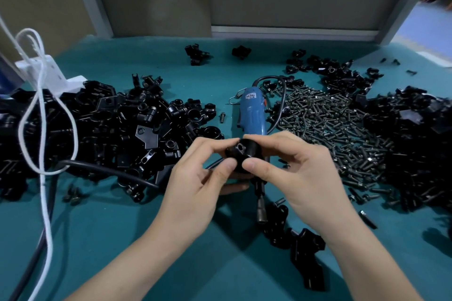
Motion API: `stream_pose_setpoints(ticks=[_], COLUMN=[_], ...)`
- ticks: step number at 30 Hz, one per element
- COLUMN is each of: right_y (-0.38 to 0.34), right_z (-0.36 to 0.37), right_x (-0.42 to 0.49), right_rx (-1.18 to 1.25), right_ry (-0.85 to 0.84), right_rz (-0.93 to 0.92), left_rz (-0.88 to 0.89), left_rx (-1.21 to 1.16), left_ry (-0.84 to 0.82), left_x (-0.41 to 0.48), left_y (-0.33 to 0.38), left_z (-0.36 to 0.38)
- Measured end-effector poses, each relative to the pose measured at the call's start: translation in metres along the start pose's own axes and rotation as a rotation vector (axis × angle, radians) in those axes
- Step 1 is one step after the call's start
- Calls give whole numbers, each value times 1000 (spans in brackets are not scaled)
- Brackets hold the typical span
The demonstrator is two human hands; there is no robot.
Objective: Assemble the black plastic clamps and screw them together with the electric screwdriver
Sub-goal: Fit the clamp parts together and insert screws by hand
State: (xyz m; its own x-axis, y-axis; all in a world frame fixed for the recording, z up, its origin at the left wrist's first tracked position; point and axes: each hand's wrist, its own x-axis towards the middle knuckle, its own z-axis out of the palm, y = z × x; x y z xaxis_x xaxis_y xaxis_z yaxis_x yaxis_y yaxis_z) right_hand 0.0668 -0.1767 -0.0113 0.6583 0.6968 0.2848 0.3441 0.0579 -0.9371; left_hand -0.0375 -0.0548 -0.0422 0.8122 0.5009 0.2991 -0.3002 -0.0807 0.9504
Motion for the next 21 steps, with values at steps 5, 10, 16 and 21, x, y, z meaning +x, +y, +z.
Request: stream_pose_setpoints(ticks=[5,10,16,21], right_y=[1,1,2,5], right_z=[0,-9,-9,-12], right_x=[2,2,4,3], right_rx=[-38,-121,-398,-332], right_ry=[-97,-233,-330,-261], right_rz=[23,74,-1,6], left_rz=[-17,1,-229,-307], left_rx=[119,179,0,-100], left_ry=[42,56,-26,-2], left_x=[-1,-2,-11,-9], left_y=[3,0,-5,-3], left_z=[-5,-12,-14,-12])
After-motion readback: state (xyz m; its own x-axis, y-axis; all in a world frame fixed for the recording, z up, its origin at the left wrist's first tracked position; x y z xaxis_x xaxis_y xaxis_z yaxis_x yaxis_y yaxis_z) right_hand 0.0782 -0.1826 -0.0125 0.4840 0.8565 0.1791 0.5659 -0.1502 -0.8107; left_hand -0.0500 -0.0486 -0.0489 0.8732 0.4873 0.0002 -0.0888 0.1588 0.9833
